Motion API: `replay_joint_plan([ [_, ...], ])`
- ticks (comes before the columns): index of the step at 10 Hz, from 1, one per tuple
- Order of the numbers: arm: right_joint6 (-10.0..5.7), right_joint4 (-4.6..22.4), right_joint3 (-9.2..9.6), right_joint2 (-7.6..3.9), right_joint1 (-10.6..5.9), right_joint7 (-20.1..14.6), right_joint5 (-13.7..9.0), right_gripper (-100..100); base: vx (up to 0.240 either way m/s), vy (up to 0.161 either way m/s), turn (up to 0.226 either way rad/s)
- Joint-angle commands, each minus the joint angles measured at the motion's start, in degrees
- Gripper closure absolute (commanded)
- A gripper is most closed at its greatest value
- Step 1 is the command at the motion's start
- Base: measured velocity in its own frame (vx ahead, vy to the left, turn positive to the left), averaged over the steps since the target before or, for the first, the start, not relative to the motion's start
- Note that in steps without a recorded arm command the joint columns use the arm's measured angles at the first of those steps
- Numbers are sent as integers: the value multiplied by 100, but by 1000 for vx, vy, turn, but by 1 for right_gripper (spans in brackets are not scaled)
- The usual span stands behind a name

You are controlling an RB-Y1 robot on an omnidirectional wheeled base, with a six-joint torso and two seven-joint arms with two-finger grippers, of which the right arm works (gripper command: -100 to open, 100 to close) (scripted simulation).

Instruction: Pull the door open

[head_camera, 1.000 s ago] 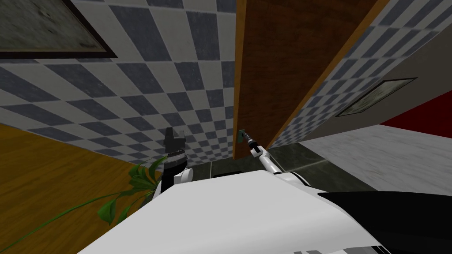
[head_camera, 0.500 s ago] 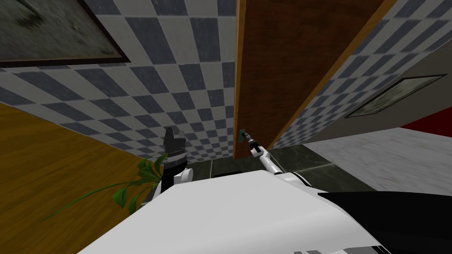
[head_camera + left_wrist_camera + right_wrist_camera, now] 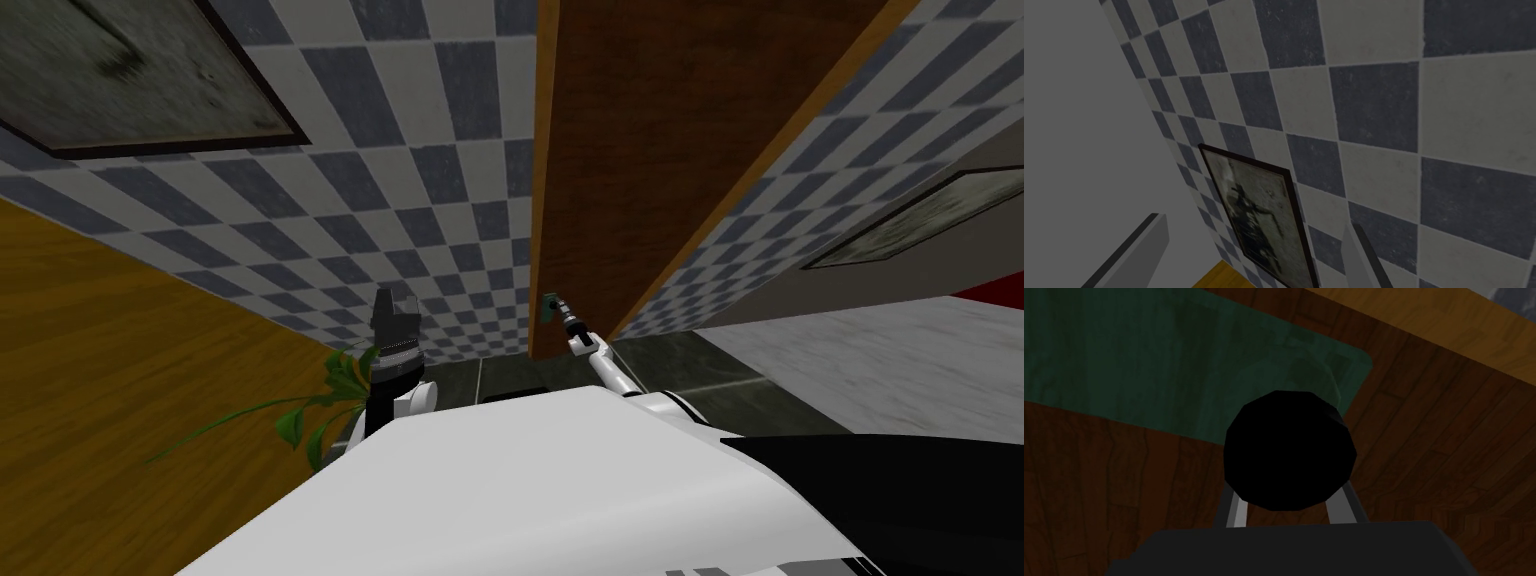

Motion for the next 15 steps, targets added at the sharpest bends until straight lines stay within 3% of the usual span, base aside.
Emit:
replay_joint_plan([
  [1,-3,-1,90,26,-9,-286,-286,100,-68,-57,155],
  [2,-3,-1,90,26,-9,-396,-291,100,-56,-41,72],
  [3,16,-8,113,9,-2,-579,-497,100,-57,-33,113],
  [4,16,-8,113,9,-2,-636,-497,100,-39,-33,42],
  [5,34,-15,137,-8,5,-843,-703,100,-49,-26,79],
  [6,34,-15,137,-8,5,-876,-703,100,-39,-27,76],
  [7,52,-22,161,-25,12,-1091,-909,100,-46,-36,105],
  [8,52,-22,161,-25,12,-1115,-909,100,-38,-32,51],
  [10,88,-36,207,-59,27,-1491,-1310,100,-62,-37,126],
  [11,88,-36,207,-59,27,-1595,-1322,100,-49,-36,63],
  [12,106,-43,231,-76,34,-1784,-1528,100,-58,-34,74],
  [13,106,-43,231,-76,34,-1835,-1528,100,-46,-25,64],
  [15,141,-58,277,-110,48,-2204,-1929,100,-58,-38,140],
])
